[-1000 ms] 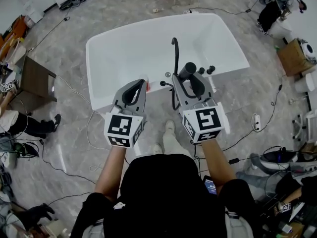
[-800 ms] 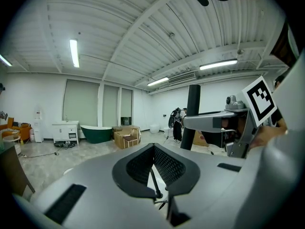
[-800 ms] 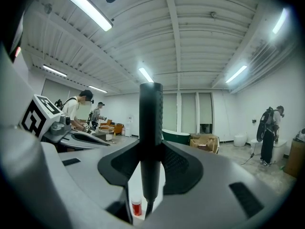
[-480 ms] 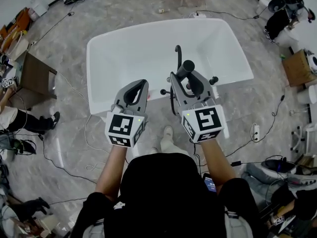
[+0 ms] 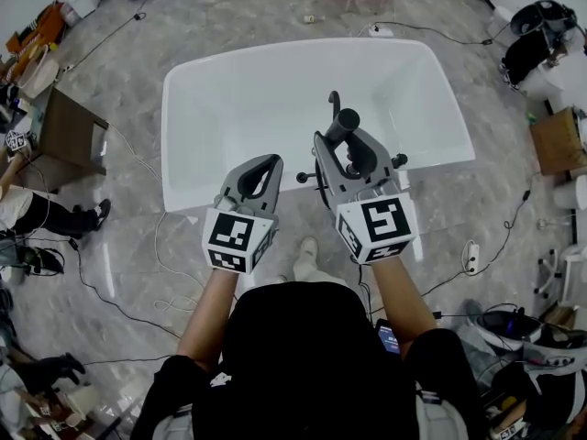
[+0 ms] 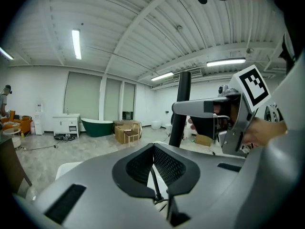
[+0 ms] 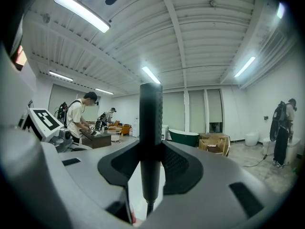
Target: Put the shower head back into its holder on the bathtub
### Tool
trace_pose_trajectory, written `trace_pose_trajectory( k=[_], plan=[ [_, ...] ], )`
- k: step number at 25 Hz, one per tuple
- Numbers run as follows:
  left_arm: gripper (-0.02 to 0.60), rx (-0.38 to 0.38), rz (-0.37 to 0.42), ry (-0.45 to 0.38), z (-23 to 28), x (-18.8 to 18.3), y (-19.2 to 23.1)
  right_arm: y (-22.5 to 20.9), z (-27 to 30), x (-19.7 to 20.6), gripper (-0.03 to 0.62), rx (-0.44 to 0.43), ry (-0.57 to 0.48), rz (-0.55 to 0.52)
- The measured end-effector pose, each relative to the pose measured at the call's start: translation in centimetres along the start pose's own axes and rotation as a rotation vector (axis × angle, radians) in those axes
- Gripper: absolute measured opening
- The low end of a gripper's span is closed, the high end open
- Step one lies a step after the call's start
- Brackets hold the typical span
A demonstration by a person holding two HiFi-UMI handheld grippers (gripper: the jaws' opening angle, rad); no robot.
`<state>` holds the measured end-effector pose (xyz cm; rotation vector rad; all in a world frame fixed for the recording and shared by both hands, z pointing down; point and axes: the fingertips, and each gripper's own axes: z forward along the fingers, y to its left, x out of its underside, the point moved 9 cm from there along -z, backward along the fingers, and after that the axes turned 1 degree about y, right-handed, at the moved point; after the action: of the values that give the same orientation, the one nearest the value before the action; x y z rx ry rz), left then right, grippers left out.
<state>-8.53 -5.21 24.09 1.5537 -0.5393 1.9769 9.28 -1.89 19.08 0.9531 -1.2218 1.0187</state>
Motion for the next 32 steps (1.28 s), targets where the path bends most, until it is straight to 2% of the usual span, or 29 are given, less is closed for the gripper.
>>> trace_pose_trajectory(
  k=[13,18,25,32],
  plan=[
    [0.015,-0.018,0.006,0.008,3.6,0.1,-1.4,-3.3,1.3,0.3,0.140,-0.082,-0.028,0.025],
    [0.015,-0.021,0.013,0.018,4.1,0.7,-0.5,-3.3,2.4,0.6,0.140,-0.093,-0.031,0.030],
    [0.015,0.060,-0.002,0.053,5.3,1.5,2.1,-2.6,4.6,-0.3,0.140,-0.051,-0.018,0.032],
    [0.015,0.221,-0.011,0.118,7.6,2.8,4.8,-2.2,6.6,-0.4,0.140,0.047,0.026,0.054]
  ],
)
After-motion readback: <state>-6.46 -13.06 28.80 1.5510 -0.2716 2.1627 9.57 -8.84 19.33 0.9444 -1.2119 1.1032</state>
